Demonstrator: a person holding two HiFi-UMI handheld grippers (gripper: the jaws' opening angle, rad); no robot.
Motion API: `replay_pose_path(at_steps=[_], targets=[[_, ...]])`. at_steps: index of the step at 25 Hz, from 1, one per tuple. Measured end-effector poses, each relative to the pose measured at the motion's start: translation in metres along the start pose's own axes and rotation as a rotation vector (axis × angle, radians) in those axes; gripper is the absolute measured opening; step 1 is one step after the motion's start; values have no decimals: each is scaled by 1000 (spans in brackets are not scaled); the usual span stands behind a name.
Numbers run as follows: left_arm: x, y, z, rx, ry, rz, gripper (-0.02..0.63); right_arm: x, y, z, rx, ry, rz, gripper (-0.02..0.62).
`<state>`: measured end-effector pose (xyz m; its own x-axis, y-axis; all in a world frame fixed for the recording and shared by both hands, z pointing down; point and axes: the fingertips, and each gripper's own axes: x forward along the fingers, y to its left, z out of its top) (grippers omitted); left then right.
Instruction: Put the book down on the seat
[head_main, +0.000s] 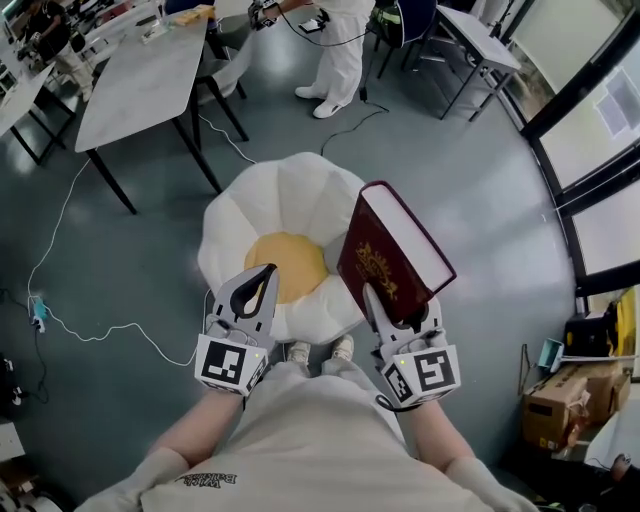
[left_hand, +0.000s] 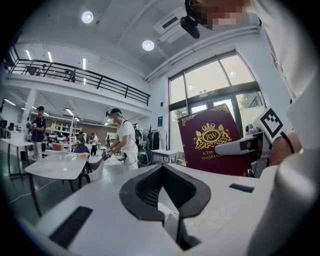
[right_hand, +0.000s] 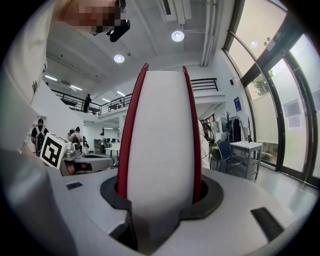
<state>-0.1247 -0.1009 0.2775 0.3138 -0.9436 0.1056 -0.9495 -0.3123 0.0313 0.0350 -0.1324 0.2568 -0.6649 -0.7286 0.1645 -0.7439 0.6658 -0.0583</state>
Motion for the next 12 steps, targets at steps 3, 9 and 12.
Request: replay_pose_path(at_steps=[3, 9, 12], targets=[[2, -6, -7, -20, 9, 4, 3, -1, -5, -12, 27, 26, 19, 210], [18, -11, -10, -14, 8, 16, 3, 8, -27, -17, 54, 37, 40, 210], [35, -9, -9, -12, -12, 16, 3, 20, -41, -21, 86, 42, 51, 210]])
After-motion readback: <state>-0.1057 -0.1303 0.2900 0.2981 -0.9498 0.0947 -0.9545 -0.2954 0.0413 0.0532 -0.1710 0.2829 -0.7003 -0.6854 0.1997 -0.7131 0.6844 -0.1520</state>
